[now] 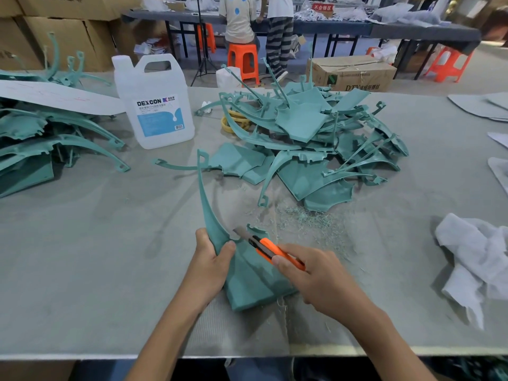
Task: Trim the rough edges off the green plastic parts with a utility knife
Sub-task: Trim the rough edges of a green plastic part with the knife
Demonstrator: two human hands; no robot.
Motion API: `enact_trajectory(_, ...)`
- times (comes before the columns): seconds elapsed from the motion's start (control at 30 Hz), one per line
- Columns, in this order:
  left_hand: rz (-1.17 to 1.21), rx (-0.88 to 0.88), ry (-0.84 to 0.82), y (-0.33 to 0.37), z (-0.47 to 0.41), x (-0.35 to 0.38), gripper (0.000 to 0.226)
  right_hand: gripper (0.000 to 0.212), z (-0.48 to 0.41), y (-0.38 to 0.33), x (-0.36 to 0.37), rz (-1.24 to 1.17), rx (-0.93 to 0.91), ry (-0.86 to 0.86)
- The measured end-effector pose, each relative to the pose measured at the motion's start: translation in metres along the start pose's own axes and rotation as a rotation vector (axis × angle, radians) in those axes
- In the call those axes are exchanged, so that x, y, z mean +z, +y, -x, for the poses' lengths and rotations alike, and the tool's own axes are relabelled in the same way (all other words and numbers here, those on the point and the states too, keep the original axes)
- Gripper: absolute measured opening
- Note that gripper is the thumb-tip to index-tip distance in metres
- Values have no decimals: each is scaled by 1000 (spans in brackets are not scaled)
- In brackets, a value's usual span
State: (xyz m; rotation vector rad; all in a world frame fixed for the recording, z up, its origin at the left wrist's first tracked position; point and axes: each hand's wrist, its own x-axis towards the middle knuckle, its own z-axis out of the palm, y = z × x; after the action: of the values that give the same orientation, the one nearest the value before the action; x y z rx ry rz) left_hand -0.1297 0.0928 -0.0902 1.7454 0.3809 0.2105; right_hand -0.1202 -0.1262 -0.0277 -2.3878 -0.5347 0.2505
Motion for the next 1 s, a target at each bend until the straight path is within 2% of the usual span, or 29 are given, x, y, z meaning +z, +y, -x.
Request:
enact_trajectory(0.13, -3, -3, -3, -1, -1, -1, 20, 28, -2, 4, -5, 2, -3, -6)
enact_trajectory(0.27, -11, 8, -14, 0, 0, -1, 21, 21, -9, 11, -2, 25, 18, -28)
enact_trajectory(0.37, -4, 11, -23, 1, 1, -1, 20, 26, -18, 15, -6, 73, 49, -9)
enact_trajectory(0.53, 29, -14, -33, 1, 0, -2, 20, 19, -17, 13, -8, 100, -8, -14)
enact_trajectory(0.7, 19, -5, -27, 0, 0, -2, 20, 26, -21, 11, -9, 148, 9, -12)
enact_trajectory(1.0, -2, -8, -31, 0, 0, -3, 20, 21, -20, 14, -8, 163, -18, 2)
